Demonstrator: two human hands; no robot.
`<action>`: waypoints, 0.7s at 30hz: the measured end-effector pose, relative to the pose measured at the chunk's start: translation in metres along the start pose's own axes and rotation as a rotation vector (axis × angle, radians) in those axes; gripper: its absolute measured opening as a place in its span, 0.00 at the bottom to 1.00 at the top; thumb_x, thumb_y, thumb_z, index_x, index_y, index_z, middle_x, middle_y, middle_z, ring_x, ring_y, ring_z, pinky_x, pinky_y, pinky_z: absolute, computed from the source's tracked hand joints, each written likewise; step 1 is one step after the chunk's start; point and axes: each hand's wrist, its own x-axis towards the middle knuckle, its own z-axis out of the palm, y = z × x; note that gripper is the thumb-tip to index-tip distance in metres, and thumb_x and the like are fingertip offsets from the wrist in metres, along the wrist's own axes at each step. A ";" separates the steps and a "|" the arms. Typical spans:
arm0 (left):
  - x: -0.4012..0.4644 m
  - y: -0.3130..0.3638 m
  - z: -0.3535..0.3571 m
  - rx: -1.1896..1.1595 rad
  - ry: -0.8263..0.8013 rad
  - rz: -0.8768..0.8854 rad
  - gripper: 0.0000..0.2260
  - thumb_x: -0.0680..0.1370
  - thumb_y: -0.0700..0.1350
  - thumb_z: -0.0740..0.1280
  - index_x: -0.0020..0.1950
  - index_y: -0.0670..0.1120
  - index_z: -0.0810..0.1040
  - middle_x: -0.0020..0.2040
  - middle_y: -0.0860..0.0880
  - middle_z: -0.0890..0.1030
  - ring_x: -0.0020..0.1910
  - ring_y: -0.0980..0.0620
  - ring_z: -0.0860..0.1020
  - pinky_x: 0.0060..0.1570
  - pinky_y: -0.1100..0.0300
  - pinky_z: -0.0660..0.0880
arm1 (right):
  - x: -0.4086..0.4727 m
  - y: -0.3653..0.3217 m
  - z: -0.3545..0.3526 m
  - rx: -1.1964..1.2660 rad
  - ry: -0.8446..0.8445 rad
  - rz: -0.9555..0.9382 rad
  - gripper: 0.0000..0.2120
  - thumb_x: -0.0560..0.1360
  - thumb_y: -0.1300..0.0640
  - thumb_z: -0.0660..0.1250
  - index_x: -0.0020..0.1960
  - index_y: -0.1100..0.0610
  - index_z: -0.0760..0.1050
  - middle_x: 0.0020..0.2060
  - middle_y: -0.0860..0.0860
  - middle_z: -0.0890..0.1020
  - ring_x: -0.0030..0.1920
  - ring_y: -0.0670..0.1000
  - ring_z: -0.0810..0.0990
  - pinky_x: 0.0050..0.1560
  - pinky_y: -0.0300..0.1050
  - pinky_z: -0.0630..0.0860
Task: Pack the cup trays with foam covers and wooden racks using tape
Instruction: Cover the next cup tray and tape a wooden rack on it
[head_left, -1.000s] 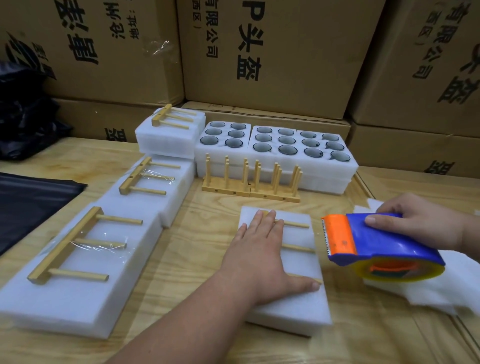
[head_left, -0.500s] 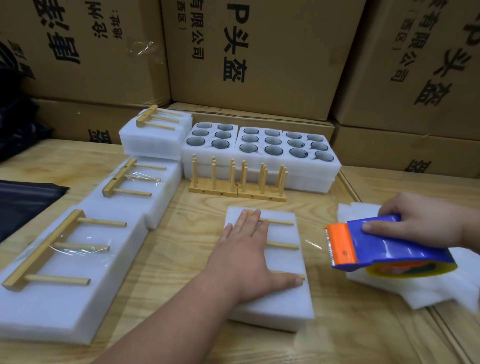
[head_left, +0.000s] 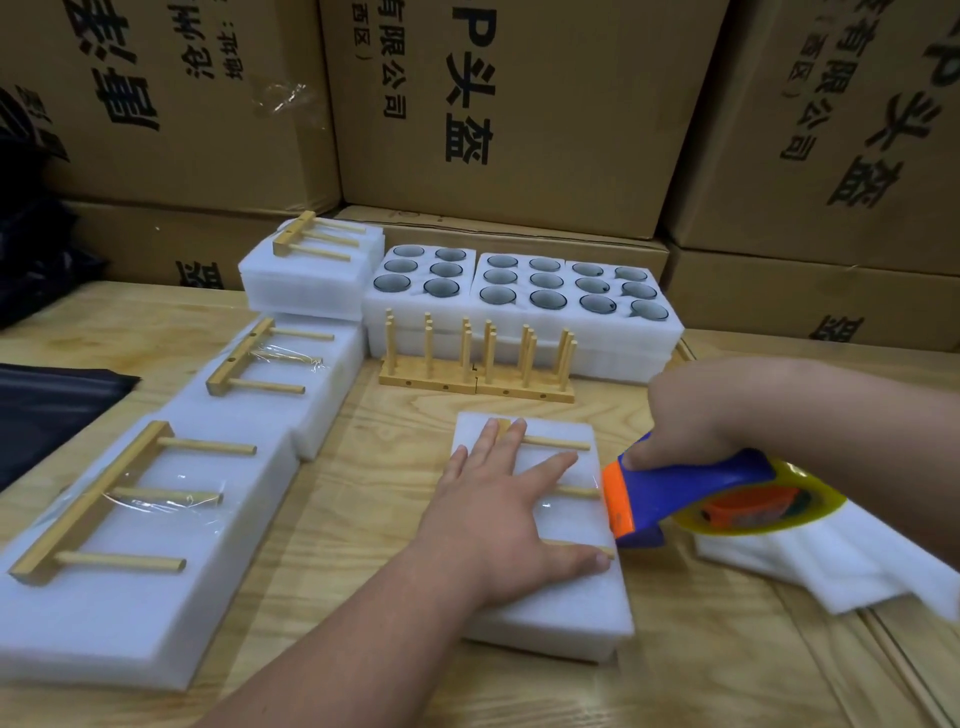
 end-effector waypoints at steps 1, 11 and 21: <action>0.000 0.000 0.000 0.001 0.002 0.002 0.45 0.63 0.80 0.62 0.77 0.72 0.51 0.82 0.56 0.38 0.79 0.55 0.32 0.78 0.47 0.36 | 0.001 -0.008 -0.004 -0.019 -0.020 0.004 0.25 0.73 0.31 0.62 0.37 0.53 0.71 0.36 0.48 0.76 0.35 0.49 0.74 0.32 0.45 0.66; 0.002 0.002 0.001 0.019 -0.016 -0.010 0.42 0.62 0.81 0.60 0.75 0.70 0.60 0.83 0.55 0.40 0.79 0.54 0.32 0.78 0.45 0.37 | 0.003 -0.042 -0.016 -0.140 -0.106 0.012 0.10 0.75 0.59 0.56 0.37 0.54 0.71 0.40 0.50 0.75 0.38 0.52 0.74 0.46 0.51 0.75; 0.003 0.005 -0.002 0.061 -0.071 -0.028 0.42 0.63 0.81 0.59 0.76 0.70 0.60 0.83 0.55 0.41 0.80 0.52 0.33 0.78 0.44 0.37 | -0.025 -0.006 0.034 0.045 -0.011 0.047 0.18 0.85 0.55 0.49 0.58 0.56 0.78 0.53 0.54 0.77 0.54 0.59 0.78 0.55 0.53 0.77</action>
